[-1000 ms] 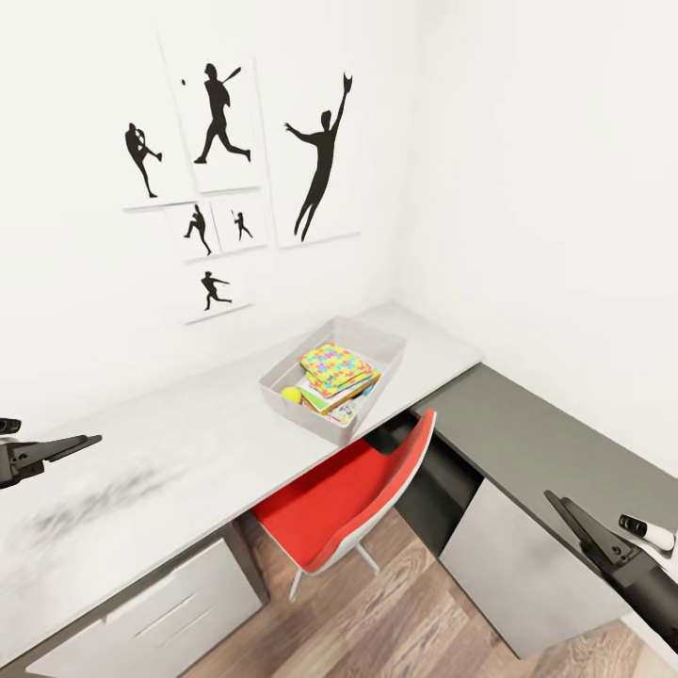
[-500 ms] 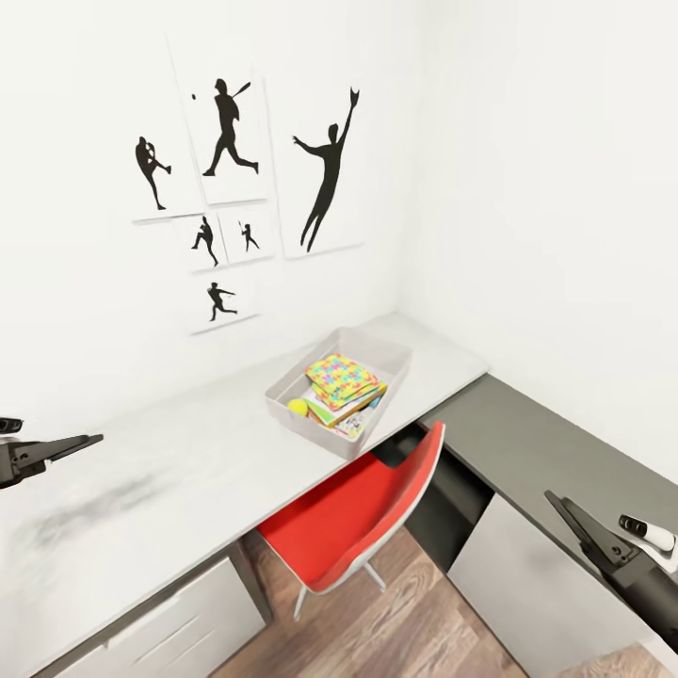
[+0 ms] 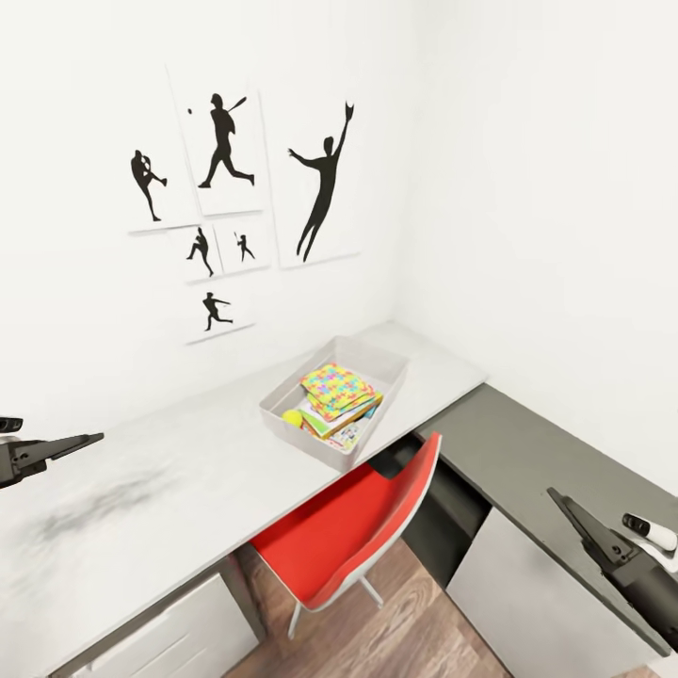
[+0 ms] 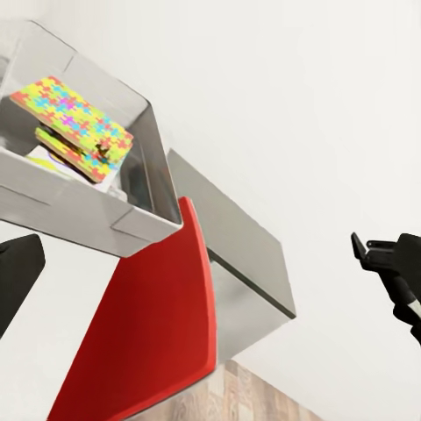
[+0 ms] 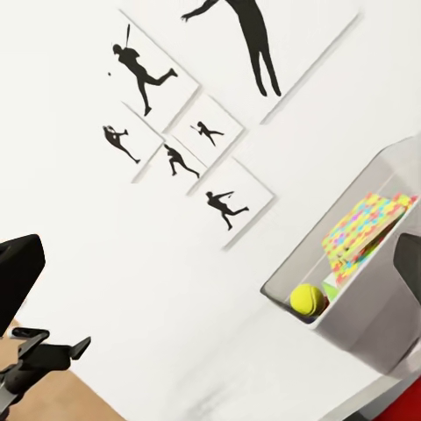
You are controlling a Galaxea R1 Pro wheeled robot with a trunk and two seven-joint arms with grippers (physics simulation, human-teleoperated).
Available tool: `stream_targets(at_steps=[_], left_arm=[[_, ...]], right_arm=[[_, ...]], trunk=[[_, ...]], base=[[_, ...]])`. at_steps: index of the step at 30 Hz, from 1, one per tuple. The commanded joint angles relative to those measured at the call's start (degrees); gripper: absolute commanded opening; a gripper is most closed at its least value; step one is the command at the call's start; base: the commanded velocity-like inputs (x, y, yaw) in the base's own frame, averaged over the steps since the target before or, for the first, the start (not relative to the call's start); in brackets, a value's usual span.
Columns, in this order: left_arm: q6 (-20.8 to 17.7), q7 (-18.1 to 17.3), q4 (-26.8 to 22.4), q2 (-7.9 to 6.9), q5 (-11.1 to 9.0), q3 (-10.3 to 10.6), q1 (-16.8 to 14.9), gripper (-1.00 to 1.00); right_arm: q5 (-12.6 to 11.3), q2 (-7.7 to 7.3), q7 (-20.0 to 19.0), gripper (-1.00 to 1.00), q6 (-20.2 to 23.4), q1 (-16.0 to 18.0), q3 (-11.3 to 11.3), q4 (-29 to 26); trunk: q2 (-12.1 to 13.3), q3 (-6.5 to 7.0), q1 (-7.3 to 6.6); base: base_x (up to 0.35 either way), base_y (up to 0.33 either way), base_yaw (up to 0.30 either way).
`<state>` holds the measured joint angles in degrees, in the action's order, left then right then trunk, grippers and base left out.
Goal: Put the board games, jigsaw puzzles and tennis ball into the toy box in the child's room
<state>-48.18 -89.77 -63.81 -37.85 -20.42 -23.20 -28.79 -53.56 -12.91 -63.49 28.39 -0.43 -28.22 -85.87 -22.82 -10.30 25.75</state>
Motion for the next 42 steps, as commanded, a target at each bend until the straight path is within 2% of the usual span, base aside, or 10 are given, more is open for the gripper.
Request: stream_targets(at_steps=[1, 10, 16, 35, 42], left_arm=[[-0.6, -0.2, -0.1, 0.02, 0.0, 0.0, 0.0, 1.00], [-0.6, -0.2, -0.9, 0.04, 0.0, 0.1, 0.1, 1.00], [-0.6, -0.2, -1.0, 0.04, 0.0, 0.1, 0.1, 1.00], [-0.6, -0.2, -1.1, 0.00, 0.0, 0.1, 0.1, 1.00], [-0.5, -0.2, -1.2, 0.06, 0.0, 0.1, 0.1, 1.00]], right_arm=[[-0.4, -0.12, 0.1, 1.00, 0.4, 0.0, 0.0, 0.0], [-0.5, -0.37, 0.4, 1.00, 0.5, 0.0, 0.2, 0.3], [-0.5, -0.51, 0.4, 1.00, 0.5, 0.0, 0.2, 0.4], [-0.5, -0.56, 0.4, 1.00, 0.5, 0.0, 0.2, 0.4], [-0.6, -0.56, 0.4, 1.00, 0.5, 0.0, 0.2, 0.5]], trunk=[[-0.1, 0.00, 0.03], [-0.1, 0.57, 0.03], [-0.1, 0.91, 0.03], [-0.1, 2.20, 0.03], [-0.1, 2.68, 0.03]], base=[[-0.038, -0.026, 0.000], [-0.011, -0.008, -0.007], [-0.047, 0.003, -0.160], [-0.274, 0.101, -0.218], [-0.118, 0.028, -0.219]])
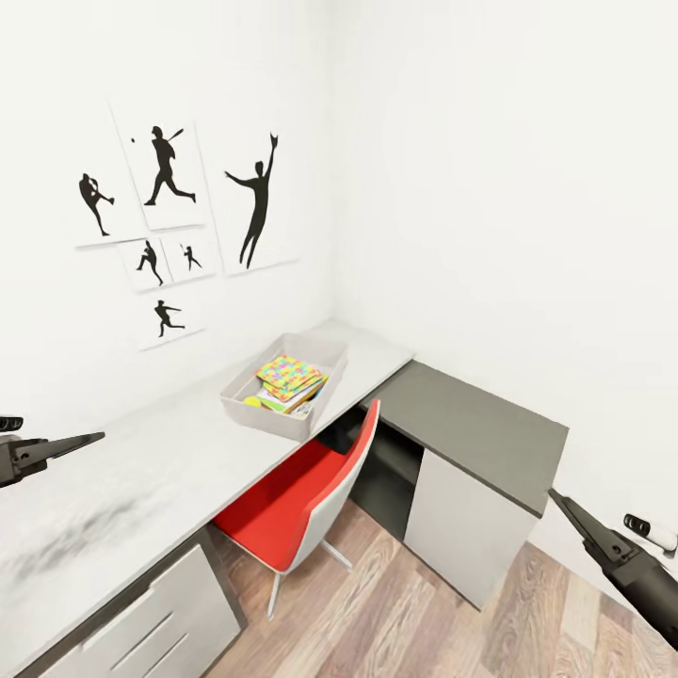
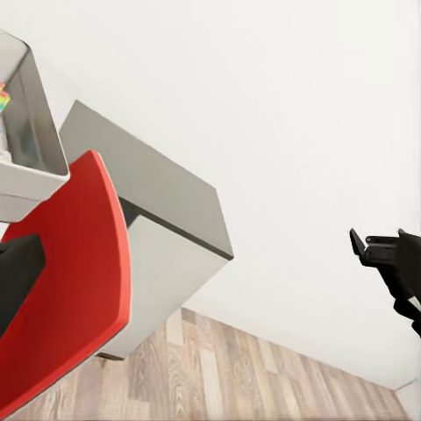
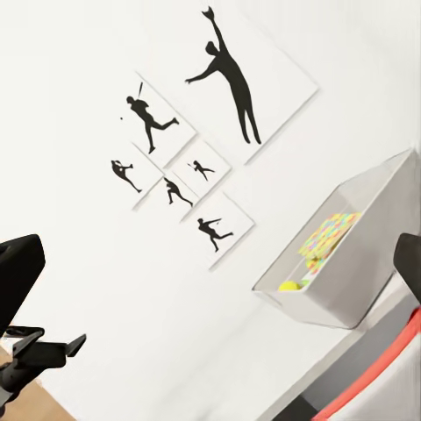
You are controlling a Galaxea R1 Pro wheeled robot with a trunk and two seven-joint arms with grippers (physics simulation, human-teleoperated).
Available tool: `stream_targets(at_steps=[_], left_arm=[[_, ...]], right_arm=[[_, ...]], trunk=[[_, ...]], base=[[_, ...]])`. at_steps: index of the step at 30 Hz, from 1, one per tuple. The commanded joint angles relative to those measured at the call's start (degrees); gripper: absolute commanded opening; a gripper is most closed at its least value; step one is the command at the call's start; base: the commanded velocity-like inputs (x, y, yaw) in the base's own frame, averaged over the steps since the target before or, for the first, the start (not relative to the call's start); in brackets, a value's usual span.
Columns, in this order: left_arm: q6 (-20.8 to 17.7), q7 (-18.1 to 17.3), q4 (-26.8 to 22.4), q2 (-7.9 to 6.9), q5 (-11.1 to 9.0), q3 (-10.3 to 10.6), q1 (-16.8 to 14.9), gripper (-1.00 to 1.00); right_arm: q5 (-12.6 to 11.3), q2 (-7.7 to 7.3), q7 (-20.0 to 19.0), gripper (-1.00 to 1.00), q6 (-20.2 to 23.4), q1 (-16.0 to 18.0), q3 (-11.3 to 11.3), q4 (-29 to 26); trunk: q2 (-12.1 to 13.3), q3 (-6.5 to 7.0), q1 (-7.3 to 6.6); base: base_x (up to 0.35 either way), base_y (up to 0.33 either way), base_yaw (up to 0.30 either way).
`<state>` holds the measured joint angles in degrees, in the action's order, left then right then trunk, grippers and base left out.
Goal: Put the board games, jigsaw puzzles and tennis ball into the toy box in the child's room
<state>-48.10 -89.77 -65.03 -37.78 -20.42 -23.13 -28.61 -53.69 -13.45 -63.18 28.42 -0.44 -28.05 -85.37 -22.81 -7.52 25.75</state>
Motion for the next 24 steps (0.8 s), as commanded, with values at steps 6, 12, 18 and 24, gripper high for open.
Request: stream_targets(at_steps=[6, 12, 18, 24], left_arm=[[-0.6, -0.2, 0.0, -0.01, 0.0, 0.0, 0.0, 1.00], [-0.5, -0.2, 0.0, -0.01, 0.0, 0.0, 0.0, 1.00], [-0.4, -0.2, 0.0, -0.01, 0.0, 0.1, 0.0, 1.00], [-0.3, -0.2, 0.0, -0.01, 0.0, 0.0, 0.0, 1.00]], right_arm=[[-0.4, -0.01, -0.1, 1.00, 0.4, 0.0, 0.0, 0.0], [-0.4, 0.08, -0.1, 1.00, 0.4, 0.0, 0.0, 0.0], [-0.5, 0.00, -0.1, 1.00, 0.4, 0.0, -0.1, 0.0], [-0.5, -0.07, -0.1, 1.00, 0.4, 0.0, -0.1, 0.0]], trunk=[[-0.1, 0.30, 0.04], [-0.1, 0.71, 0.04], [-0.1, 1.12, 0.04], [-0.1, 1.53, 0.04]], base=[[-0.011, 0.002, -0.220], [-0.001, 0.000, -0.220], [0.000, 0.000, -0.219], [0.000, 0.000, -0.220]])
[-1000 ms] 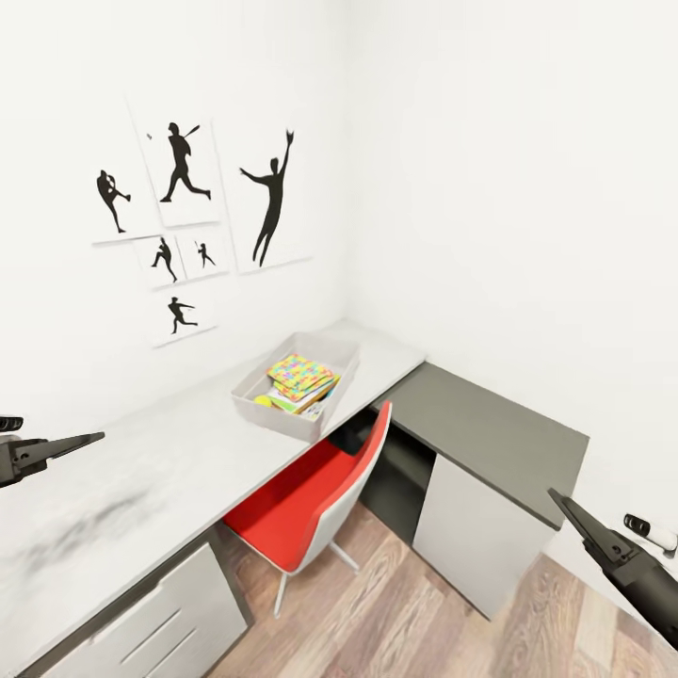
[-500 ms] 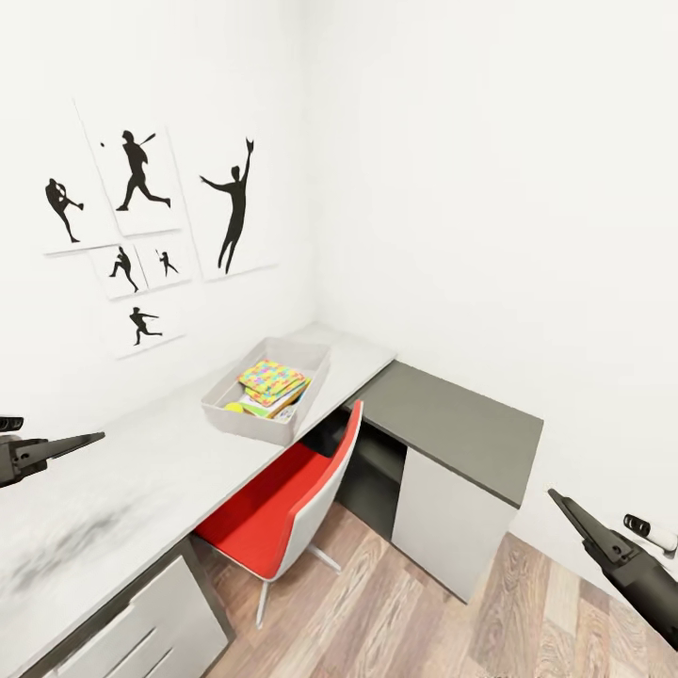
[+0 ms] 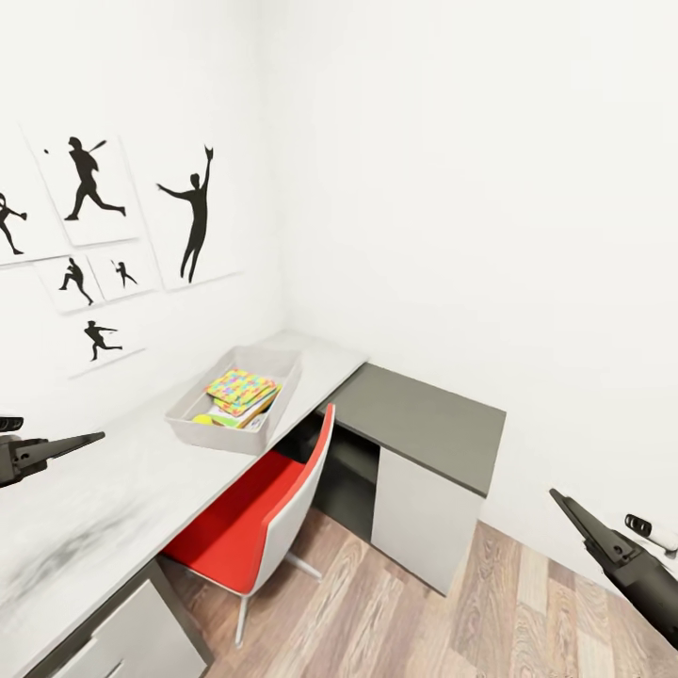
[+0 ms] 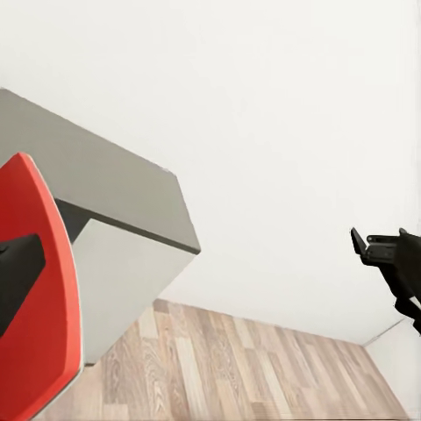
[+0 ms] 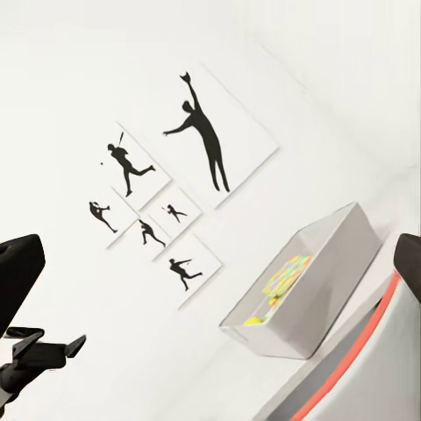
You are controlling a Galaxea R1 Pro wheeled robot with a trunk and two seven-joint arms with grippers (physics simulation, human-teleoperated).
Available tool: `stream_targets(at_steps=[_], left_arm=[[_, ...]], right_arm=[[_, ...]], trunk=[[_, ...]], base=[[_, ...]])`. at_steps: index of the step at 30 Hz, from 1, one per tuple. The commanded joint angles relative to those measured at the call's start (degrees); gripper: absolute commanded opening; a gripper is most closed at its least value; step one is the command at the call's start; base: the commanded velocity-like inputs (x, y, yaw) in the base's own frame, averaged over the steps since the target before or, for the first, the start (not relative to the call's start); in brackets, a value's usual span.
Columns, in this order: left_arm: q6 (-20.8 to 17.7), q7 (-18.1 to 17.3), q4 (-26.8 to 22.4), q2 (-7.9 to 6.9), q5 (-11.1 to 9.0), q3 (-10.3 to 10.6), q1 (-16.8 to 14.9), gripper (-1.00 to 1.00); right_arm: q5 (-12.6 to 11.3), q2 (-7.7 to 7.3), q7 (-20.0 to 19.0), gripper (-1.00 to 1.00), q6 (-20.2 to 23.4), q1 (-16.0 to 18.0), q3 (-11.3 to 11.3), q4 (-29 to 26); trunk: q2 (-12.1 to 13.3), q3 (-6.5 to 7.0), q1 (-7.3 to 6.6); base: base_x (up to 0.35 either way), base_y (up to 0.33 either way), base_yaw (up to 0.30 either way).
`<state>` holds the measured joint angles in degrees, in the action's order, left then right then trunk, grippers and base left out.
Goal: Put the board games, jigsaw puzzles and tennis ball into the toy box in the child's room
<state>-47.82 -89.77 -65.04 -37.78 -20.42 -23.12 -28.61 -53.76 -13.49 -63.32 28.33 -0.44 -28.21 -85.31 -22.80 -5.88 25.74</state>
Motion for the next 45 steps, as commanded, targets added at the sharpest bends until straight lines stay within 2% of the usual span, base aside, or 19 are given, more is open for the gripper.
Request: stream_targets(at_steps=[1, 34, 45], left_arm=[[-0.6, -0.2, 0.0, -0.01, 0.0, 0.0, 0.0, 1.00], [-0.4, -0.2, 0.1, 0.38, 0.1, 0.1, 0.0, 1.00], [-0.4, -0.2, 0.1, 0.49, 0.1, 0.1, 0.0, 1.00]], right_arm=[[-0.4, -0.03, 0.0, 1.00, 0.5, 0.0, 0.0, 0.0], [-0.4, 0.05, 0.3, 1.00, 0.5, 0.0, 0.2, 0.1], [-0.4, -0.04, 0.4, 1.00, 0.5, 0.0, 0.1, 0.8]], trunk=[[-0.1, -0.04, 0.04], [-0.1, 2.20, 0.04], [-0.1, 2.95, 0.04]], base=[[0.000, 0.000, -0.220], [0.000, 0.000, -0.220], [-0.103, 0.057, -0.220]])
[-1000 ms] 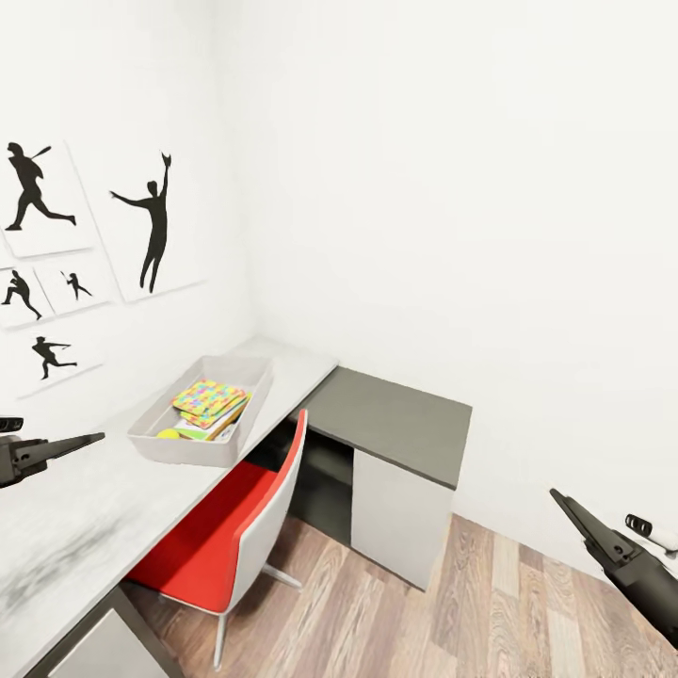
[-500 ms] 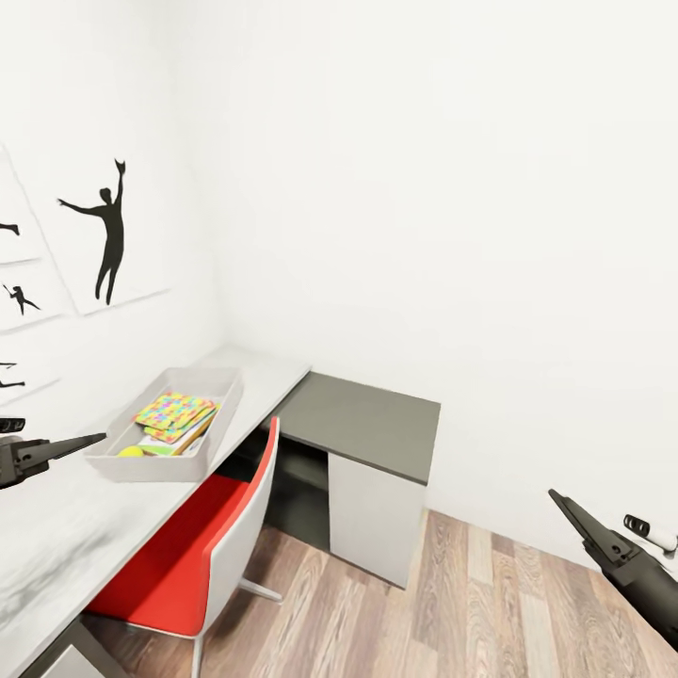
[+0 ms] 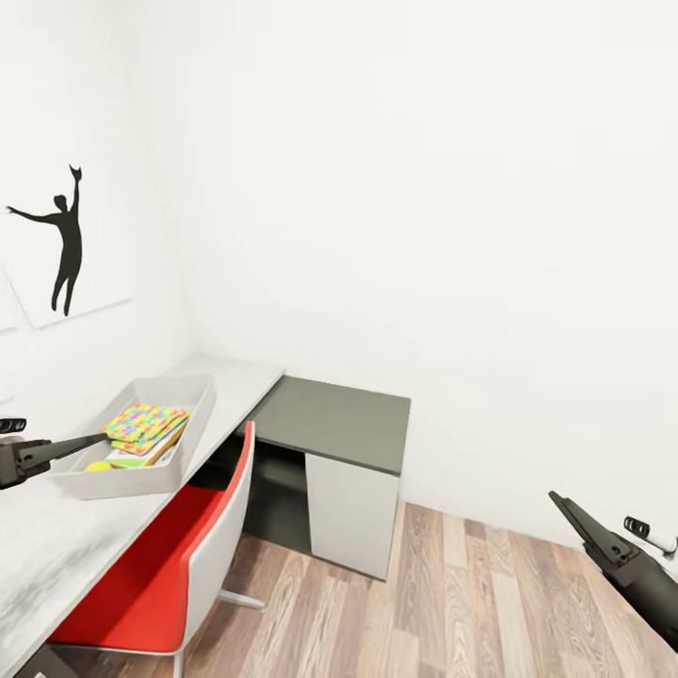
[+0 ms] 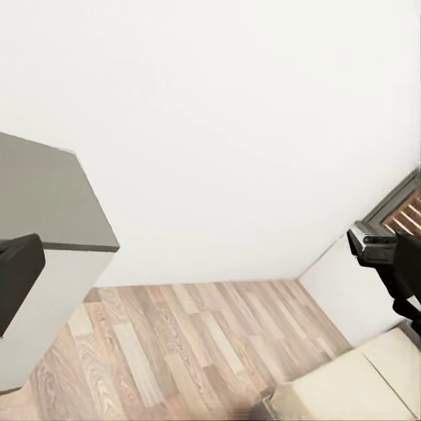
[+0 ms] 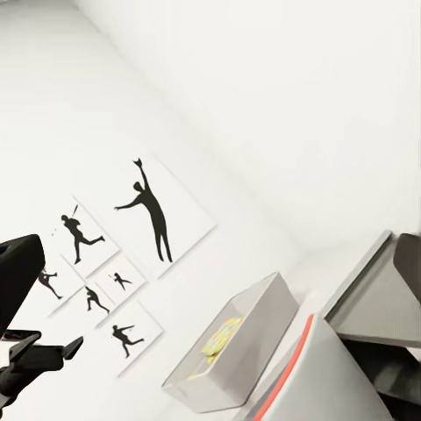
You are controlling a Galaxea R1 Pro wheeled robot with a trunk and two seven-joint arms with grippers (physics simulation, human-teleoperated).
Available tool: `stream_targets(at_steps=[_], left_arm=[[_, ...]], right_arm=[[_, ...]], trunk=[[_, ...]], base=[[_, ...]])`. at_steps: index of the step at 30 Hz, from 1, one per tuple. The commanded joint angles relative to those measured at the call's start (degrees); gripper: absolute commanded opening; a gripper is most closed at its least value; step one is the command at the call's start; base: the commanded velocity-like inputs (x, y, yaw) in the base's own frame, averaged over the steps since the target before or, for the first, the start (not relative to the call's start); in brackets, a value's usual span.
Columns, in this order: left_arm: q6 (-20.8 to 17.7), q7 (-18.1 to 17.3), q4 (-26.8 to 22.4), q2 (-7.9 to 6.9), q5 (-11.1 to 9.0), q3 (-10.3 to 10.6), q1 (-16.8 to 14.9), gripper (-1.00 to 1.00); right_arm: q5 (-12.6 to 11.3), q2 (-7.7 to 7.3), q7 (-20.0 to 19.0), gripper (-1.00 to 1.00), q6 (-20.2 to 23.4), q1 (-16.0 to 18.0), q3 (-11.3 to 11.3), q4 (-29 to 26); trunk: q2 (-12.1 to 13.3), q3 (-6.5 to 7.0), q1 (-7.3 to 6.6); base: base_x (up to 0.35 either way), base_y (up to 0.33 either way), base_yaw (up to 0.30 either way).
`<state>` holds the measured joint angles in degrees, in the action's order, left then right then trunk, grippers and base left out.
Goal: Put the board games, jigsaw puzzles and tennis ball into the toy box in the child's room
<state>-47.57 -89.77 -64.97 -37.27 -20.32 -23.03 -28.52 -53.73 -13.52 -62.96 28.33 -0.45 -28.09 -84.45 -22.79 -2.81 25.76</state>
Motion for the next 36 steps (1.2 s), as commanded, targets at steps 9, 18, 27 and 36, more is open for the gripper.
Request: stream_targets(at_steps=[9, 18, 27, 36], left_arm=[[-0.6, -0.2, -0.1, 0.08, 0.0, 0.1, 0.0, 1.00], [-0.6, -0.2, -0.1, 0.64, 0.0, 0.1, 0.0, 1.00], [-0.6, -0.2, -0.3, 1.08, 0.0, 0.2, 0.0, 1.00], [-0.6, -0.2, -2.1, 3.99, 0.1, 0.4, 0.0, 1.00]], right_arm=[[-0.4, -0.02, 0.1, 1.00, 0.5, 0.0, 0.0, 0.0], [-0.4, 0.06, 0.2, 1.00, 0.4, 0.0, 0.1, 0.1], [-0.3, 0.21, 0.2, 1.00, 0.4, 0.0, 0.1, 0.1], [0.0, 0.44, 0.3, 1.00, 0.3, 0.0, 0.2, 0.2]], trunk=[[-0.1, 0.49, 0.03], [-0.1, 1.10, 0.03], [-0.1, 1.72, 0.03], [-0.1, 2.33, 0.03]], base=[[-0.174, 0.105, -0.220], [-0.112, 0.059, -0.220], [-0.008, 0.003, -0.220], [0.000, 0.000, -0.220]])
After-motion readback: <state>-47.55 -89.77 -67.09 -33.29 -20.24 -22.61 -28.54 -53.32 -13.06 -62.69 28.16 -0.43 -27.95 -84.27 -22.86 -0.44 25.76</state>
